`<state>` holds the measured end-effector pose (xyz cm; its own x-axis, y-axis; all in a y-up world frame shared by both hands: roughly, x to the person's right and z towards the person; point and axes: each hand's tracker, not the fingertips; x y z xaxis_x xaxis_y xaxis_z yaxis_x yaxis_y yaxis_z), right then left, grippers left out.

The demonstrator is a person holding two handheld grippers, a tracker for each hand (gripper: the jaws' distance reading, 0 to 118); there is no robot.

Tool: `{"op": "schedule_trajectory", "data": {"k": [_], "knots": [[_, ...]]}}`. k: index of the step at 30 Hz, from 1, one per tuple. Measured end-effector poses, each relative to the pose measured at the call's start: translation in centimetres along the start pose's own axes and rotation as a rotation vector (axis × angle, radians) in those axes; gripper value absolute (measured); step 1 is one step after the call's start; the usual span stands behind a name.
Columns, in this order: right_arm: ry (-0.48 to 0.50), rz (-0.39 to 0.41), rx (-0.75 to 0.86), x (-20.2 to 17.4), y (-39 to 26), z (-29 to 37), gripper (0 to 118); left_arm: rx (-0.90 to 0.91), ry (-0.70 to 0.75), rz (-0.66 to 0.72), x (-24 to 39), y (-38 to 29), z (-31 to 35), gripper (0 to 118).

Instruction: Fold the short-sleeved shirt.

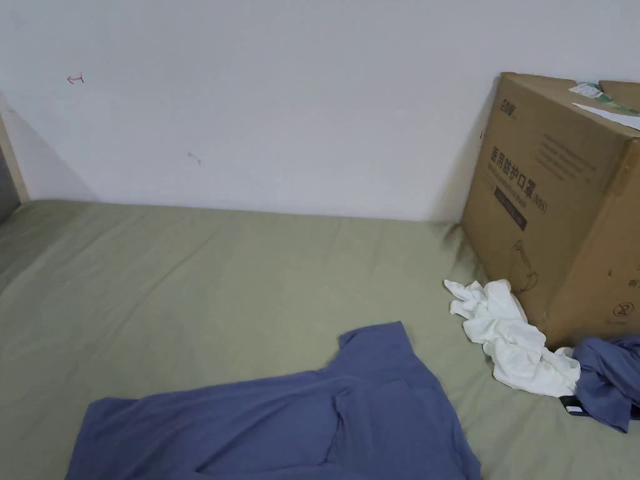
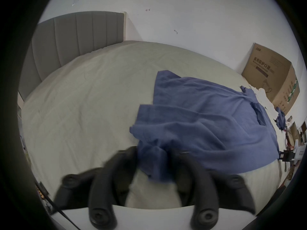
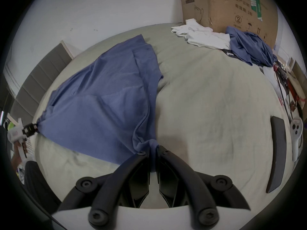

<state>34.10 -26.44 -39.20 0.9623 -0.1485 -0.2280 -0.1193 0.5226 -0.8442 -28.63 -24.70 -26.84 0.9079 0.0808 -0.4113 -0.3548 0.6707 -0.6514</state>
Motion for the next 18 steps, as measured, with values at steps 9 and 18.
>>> {"op": "schedule_trajectory", "data": {"k": [9,18], "knots": [[-0.048,0.024,0.024,-0.9,-0.8,0.0,7,0.393,-0.124,0.021,3.0,10.3,12.6,98],[-0.104,0.061,0.057,-2.1,-1.4,-0.1,8,0.491,-0.141,-0.036,7.8,12.5,20.5,69]]}}
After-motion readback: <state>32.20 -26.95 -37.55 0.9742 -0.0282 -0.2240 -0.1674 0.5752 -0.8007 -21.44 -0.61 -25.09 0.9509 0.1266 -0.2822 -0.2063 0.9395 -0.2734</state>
